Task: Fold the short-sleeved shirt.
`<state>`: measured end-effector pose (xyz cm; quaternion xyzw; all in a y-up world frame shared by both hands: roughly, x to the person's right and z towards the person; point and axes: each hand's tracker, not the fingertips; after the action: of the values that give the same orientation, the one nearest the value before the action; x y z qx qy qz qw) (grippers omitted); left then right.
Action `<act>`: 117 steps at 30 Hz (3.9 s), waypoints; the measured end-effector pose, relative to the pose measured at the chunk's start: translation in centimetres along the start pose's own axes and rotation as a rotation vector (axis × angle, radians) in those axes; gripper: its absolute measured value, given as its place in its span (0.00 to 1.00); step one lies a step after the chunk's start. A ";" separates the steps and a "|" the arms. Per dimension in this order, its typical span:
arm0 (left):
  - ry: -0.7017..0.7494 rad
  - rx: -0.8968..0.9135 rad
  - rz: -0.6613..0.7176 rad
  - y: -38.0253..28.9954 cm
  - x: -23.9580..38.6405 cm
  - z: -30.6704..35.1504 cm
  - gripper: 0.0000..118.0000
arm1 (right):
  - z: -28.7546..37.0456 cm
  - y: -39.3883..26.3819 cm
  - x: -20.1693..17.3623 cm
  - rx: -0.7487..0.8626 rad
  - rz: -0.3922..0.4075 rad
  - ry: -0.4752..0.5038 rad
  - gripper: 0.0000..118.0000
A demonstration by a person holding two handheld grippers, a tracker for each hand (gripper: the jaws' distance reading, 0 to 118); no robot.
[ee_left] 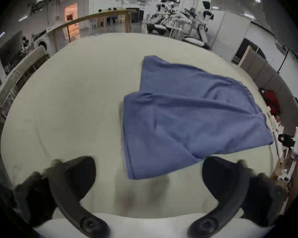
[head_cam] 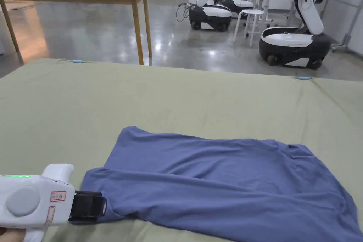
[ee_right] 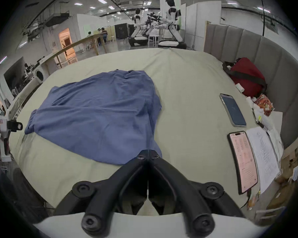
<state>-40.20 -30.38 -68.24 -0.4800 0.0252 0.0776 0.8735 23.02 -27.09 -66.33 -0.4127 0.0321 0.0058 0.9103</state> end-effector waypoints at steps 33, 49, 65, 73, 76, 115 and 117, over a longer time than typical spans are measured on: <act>0.058 0.012 -0.118 -0.3 1.7 1.8 0.06 | -0.8 -0.5 -1.4 -0.034 0.009 0.070 0.07; -0.049 -0.038 -0.046 -9.4 -1.1 7.8 0.08 | 4.8 -7.5 0.0 -0.065 -0.049 0.134 0.28; -0.003 0.171 -0.066 4.7 1.4 3.0 0.01 | 0.4 1.2 -1.7 0.075 -0.007 0.035 0.01; 0.044 0.102 -0.074 12.7 1.6 -8.5 0.98 | -3.8 2.3 -2.7 0.016 0.012 0.032 0.01; 0.126 0.016 -0.066 13.4 1.6 -11.3 0.95 | -5.0 2.6 -2.3 -0.011 0.010 0.028 0.01; -0.026 0.130 -0.127 7.1 1.5 2.6 0.02 | -1.1 10.4 -0.1 0.021 0.011 0.101 0.03; -0.044 0.144 -0.127 5.3 0.9 4.5 0.02 | 1.4 8.8 -0.4 0.032 0.025 0.103 0.03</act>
<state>-40.31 -23.66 -70.38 -0.4147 -0.0189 0.0304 0.9092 22.41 -20.23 -72.05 -0.3976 0.0840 -0.0046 0.9137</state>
